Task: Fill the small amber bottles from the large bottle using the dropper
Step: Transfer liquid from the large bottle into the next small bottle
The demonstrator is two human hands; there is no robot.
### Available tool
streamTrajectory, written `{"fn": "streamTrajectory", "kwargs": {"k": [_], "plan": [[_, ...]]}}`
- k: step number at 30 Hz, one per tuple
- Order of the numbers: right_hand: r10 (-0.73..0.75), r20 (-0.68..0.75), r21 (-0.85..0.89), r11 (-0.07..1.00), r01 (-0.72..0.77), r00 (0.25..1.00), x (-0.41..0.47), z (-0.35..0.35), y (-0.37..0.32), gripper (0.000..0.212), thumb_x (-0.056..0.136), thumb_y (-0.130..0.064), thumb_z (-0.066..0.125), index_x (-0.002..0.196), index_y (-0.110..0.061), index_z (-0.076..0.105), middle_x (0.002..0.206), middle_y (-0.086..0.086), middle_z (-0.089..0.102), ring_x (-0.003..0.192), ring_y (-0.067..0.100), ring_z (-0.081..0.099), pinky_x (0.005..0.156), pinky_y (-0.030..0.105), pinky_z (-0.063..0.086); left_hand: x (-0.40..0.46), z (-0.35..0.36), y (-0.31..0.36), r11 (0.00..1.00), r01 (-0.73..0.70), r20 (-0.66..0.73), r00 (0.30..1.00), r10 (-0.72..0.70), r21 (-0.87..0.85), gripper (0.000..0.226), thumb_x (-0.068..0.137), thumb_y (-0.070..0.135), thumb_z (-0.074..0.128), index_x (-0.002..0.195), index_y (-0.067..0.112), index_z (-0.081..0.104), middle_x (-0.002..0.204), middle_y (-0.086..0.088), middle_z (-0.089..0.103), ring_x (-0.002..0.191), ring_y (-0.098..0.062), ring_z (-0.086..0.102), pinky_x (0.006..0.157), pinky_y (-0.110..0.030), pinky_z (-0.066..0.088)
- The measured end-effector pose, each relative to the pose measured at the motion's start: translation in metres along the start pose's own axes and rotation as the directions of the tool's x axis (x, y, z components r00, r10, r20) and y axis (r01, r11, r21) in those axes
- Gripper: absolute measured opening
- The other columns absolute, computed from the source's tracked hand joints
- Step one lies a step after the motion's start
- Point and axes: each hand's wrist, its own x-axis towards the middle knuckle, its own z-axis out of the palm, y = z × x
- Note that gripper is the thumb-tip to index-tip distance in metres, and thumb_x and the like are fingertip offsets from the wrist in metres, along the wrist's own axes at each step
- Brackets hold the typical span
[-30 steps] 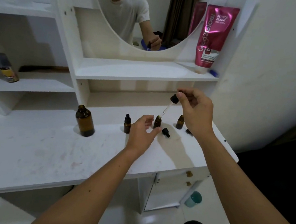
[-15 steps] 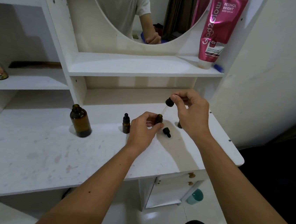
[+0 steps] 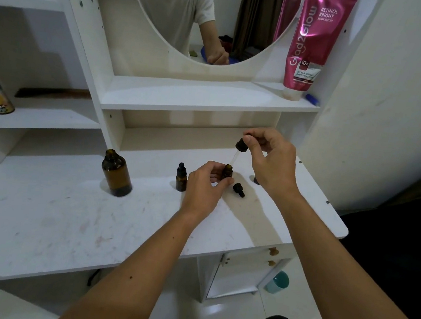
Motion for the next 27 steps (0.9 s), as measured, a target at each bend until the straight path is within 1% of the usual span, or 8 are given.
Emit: {"fn": "streamTrajectory", "kwargs": {"k": [3,7,10,13,18,21,24,27], "plan": [[-0.002,-0.001,0.019,1.0,0.002,1.0,-0.002,-0.003,-0.002,0.011,0.102,-0.017,0.067,0.11,-0.015,0.074,0.094,-0.006,0.077,0.086,-0.008,0.068,0.052,0.002,0.046,-0.001,0.0,0.0,1.0,-0.001,0.002,1.0,0.001,0.002,0.03,0.089,0.021,0.083,0.117,0.017,0.072,0.104,0.012,0.074,0.094,0.001,0.069,0.092,-0.021,0.057],[-0.022,-0.06,0.019,1.0,0.024,0.998,-0.002,-0.008,-0.008,0.014,0.102,-0.02,0.067,0.115,-0.017,0.073,0.096,-0.006,0.077,0.088,-0.003,0.07,0.068,0.014,0.054,-0.006,-0.001,0.001,0.999,0.023,0.007,1.0,-0.023,0.027,0.053,0.087,0.026,0.084,0.134,0.015,0.063,0.122,0.004,0.071,0.108,-0.007,0.067,0.1,-0.025,0.056],[-0.048,-0.093,0.004,0.999,0.048,0.995,-0.002,-0.011,-0.015,0.015,0.101,-0.021,0.068,0.116,-0.018,0.073,0.101,-0.003,0.078,0.09,0.002,0.071,0.082,0.007,0.05,-0.014,-0.006,0.002,0.998,0.036,0.019,0.999,-0.037,0.042,0.062,0.086,0.031,0.084,0.14,0.015,0.057,0.13,0.001,0.067,0.115,-0.011,0.064,0.104,-0.027,0.053],[-0.076,-0.109,-0.014,0.997,0.075,0.991,-0.003,-0.011,-0.024,0.016,0.101,-0.021,0.069,0.116,-0.017,0.075,0.102,-0.004,0.077,0.091,0.002,0.071,0.084,0.005,0.049,-0.028,-0.015,0.004,0.998,0.068,0.018,0.997,-0.068,0.008,0.064,0.085,0.035,0.085,0.139,0.019,0.054,0.13,0.002,0.065,0.118,-0.011,0.061,0.105,-0.027,0.051],[-0.121,-0.091,0.02,0.992,0.123,0.989,-0.01,-0.001,-0.046,0.015,0.1,-0.022,0.07,0.114,-0.018,0.074,0.1,-0.013,0.073,0.095,0.001,0.07,0.087,0.01,0.052,-0.053,-0.043,0.001,0.997,0.075,0.068,0.995,-0.074,-0.013,0.059,0.084,0.04,0.085,0.134,0.026,0.056,0.12,0.012,0.067,0.11,-0.003,0.064,0.099,-0.024,0.055],[-0.154,-0.081,0.067,0.985,0.159,0.985,-0.012,0.012,-0.062,0.016,0.1,-0.02,0.07,0.114,-0.016,0.075,0.102,-0.012,0.073,0.096,0.002,0.07,0.09,0.014,0.054,-0.067,-0.07,-0.001,0.997,0.076,0.077,0.994,-0.074,-0.025,0.051,0.083,0.04,0.086,0.126,0.026,0.061,0.111,0.014,0.07,0.101,-0.005,0.068,0.094,-0.025,0.059],[-0.152,-0.064,0.147,0.976,0.16,0.986,-0.012,0.028,-0.081,0.017,0.1,-0.02,0.07,0.115,-0.015,0.075,0.105,-0.008,0.075,0.099,0.006,0.071,0.091,0.019,0.056,-0.078,-0.106,-0.007,0.995,0.097,0.022,0.995,-0.097,-0.016,0.043,0.082,0.039,0.086,0.118,0.028,0.065,0.103,0.013,0.072,0.094,-0.004,0.069,0.087,-0.025,0.061],[-0.149,-0.034,0.226,0.962,0.153,0.988,-0.014,0.052,-0.1,0.016,0.101,-0.019,0.069,0.115,-0.014,0.075,0.101,-0.008,0.076,0.095,0.004,0.072,0.089,0.017,0.055,-0.086,-0.145,-0.016,0.991,0.132,-0.092,0.987,-0.133,-0.023,0.043,0.08,0.037,0.088,0.116,0.029,0.065,0.1,0.01,0.072,0.09,-0.007,0.07,0.083,-0.025,0.062]]}}
